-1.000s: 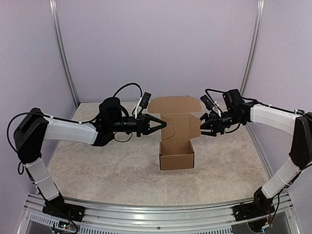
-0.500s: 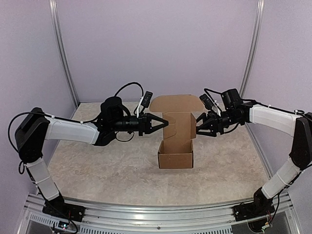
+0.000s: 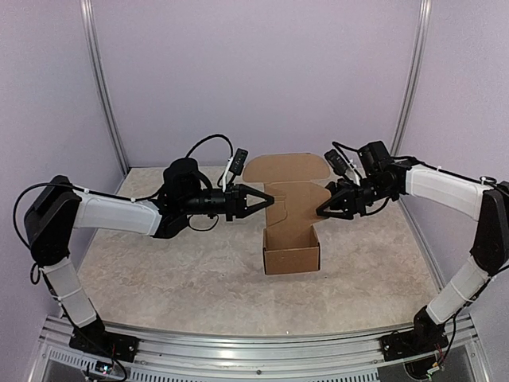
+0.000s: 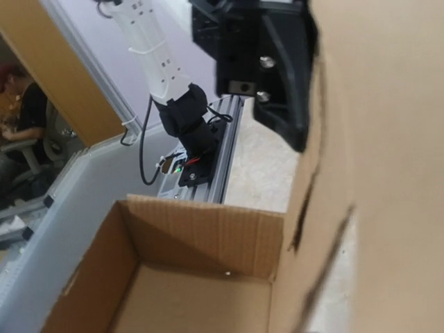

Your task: Fold the paper box

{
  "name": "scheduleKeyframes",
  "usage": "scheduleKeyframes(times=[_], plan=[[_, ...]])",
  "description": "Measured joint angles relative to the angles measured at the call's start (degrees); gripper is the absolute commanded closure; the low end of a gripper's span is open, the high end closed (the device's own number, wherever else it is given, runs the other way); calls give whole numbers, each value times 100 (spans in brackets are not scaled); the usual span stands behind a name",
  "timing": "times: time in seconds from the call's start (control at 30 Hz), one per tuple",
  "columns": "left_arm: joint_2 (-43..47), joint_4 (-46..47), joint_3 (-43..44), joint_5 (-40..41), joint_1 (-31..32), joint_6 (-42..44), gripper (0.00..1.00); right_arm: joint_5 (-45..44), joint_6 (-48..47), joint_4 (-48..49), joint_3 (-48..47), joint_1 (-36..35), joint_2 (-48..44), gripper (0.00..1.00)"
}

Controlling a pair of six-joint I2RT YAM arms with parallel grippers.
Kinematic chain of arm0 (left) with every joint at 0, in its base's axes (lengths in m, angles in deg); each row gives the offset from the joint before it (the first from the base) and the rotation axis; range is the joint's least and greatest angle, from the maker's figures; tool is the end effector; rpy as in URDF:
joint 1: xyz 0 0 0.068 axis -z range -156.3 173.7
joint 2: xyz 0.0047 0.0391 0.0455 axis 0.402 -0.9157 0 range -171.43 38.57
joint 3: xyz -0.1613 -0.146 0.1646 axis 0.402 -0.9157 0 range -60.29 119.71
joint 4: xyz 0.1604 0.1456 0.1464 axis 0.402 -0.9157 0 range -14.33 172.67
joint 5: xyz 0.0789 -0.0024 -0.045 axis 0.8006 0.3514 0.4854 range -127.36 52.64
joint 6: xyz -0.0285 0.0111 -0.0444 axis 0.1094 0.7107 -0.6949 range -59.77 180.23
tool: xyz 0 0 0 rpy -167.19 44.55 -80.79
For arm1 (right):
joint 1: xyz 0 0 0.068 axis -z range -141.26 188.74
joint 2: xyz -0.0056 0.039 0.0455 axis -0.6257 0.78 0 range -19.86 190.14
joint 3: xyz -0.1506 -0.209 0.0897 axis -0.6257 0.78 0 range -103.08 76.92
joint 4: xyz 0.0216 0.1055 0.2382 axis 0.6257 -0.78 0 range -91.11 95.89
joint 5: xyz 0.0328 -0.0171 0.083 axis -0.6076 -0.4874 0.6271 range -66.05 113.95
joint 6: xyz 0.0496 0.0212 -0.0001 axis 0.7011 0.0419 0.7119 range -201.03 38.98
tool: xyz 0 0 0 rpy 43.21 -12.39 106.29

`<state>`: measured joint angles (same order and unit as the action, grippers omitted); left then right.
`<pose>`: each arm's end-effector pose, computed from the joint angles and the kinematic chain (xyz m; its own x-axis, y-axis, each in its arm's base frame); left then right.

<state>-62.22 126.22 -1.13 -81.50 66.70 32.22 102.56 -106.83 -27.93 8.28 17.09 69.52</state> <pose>0.2697 -0.2854 0.2582 -0.4475 -0.0436 -0.8932 0.8929 0.0337 -0.4490 0.2794 0.1485 0.2807 -0.4202 -0.2593 -0.8696 -0.8708 -0.1542 0.4668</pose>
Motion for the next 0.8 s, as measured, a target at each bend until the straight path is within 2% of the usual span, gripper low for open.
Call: scheduleKeyframes(times=[0.07,0.3,0.43,0.57,0.8], plan=[[0,2,0,17,17,-9,100,-107,378,376,87,-15,-2,67],[4,-402,2,815,74,52,100,-1222,1576,1464,492,-31,-247,62],[105,-640,2,1237,151,160,100,-1799,1668,1480,527,31,-553,63],[330,-813,-35,1412,142,282,100,-1867,1552,1397,424,374,-643,65],[723,-940,-291,1128,2,481,100,-1965,1523,1499,387,1071,-549,63]])
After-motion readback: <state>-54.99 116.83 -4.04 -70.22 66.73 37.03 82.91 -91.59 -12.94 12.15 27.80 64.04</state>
